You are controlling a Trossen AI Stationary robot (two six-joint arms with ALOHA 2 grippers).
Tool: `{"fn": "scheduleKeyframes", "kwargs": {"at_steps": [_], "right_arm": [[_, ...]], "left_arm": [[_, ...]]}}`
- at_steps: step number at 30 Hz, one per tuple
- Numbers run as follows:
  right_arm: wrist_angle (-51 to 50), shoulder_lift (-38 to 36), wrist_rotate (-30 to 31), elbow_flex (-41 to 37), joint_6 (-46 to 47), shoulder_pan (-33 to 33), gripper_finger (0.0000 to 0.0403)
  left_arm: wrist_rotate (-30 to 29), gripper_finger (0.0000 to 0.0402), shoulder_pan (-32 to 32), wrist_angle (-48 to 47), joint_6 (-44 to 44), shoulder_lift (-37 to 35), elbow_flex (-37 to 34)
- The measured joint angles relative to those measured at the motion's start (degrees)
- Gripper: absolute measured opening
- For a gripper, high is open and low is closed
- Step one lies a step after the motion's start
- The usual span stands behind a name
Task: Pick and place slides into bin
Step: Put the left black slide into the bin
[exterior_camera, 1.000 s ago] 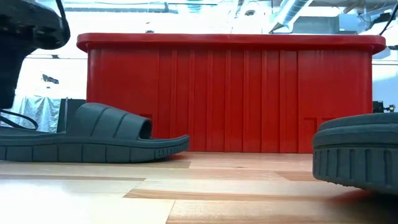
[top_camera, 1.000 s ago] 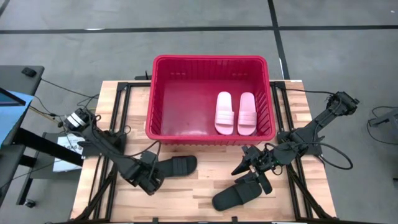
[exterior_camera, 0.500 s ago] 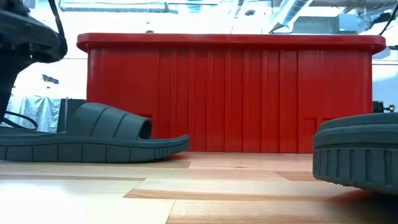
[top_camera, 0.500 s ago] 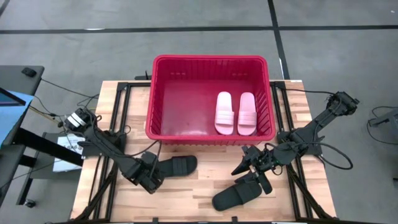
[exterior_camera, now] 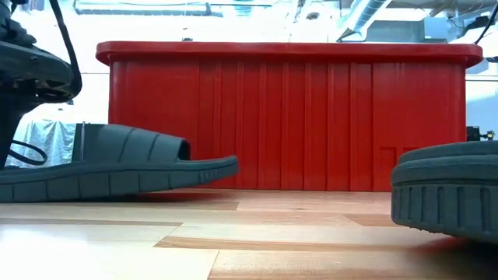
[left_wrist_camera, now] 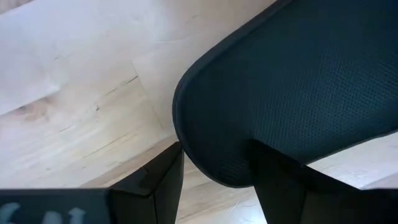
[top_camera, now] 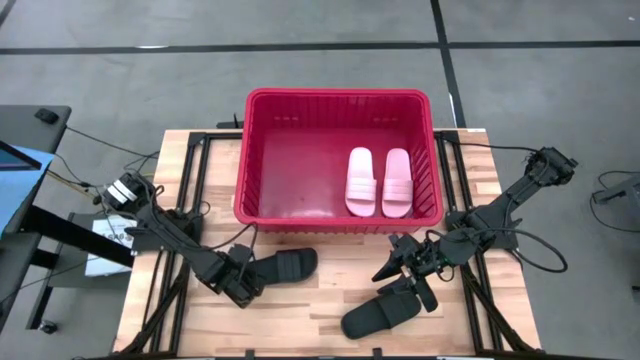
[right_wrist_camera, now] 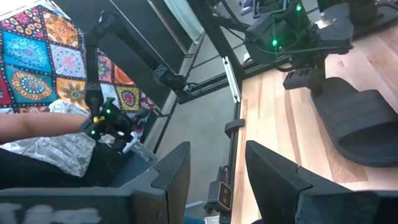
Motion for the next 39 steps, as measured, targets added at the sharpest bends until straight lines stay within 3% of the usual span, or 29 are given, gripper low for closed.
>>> {"fn": "scheduleKeyframes", "kwargs": {"at_steps": [7,13,20,32,39], "right_arm": [[0.0,0.0,0.0,0.0,0.0,0.0,0.0145],[0.0,0.0,0.0,0.0,0.0,0.0,0.0145],[0.0,0.0,0.0,0.0,0.0,0.0,0.0145],[0.0,0.0,0.0,0.0,0.0,0.0,0.0145],[0.0,0.0,0.0,0.0,0.0,0.0,0.0145]], "left_arm": [[0.1,0.0151,0.0,3.3,0.0,-0.2,-2.6],[0.4,0.0020,0.1,4.9,1.6,-0.1,-2.7],[-0.2,0.0004,-0.7,3.5,3.1,0.3,-1.1],[-0.4,0.0001,-7.7,-16.8,4.3,0.6,11.7],[-2.7,0.0000,-11.1,-30.6,3.4,0.5,22.5]]}}
